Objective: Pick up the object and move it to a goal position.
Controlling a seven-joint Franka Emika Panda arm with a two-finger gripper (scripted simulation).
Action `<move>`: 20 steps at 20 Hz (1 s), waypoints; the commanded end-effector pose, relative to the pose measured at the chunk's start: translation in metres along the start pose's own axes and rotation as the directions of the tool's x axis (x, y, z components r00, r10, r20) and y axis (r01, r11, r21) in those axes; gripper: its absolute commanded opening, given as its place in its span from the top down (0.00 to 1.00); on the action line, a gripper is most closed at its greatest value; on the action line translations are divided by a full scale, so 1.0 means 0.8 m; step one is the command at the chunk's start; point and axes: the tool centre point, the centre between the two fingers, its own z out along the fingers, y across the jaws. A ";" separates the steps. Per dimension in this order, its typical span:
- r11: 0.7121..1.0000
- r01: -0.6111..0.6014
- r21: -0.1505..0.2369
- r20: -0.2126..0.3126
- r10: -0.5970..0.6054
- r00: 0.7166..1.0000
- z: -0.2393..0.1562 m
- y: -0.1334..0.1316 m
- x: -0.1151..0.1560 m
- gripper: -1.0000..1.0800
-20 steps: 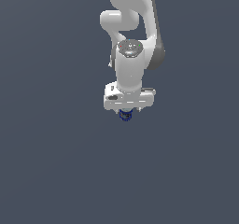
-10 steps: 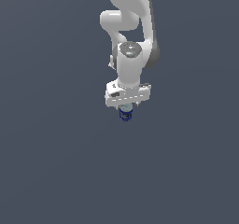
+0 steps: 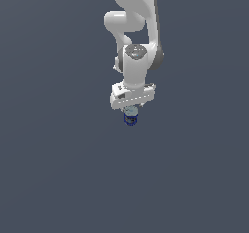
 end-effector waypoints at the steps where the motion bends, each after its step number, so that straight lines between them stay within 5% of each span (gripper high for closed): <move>1: 1.000 0.006 -0.001 0.000 -0.006 1.000 0.001 -0.001 -0.002 0.04; 20: 1.000 0.006 -0.001 0.000 -0.006 1.000 0.064 -0.001 -0.003 0.04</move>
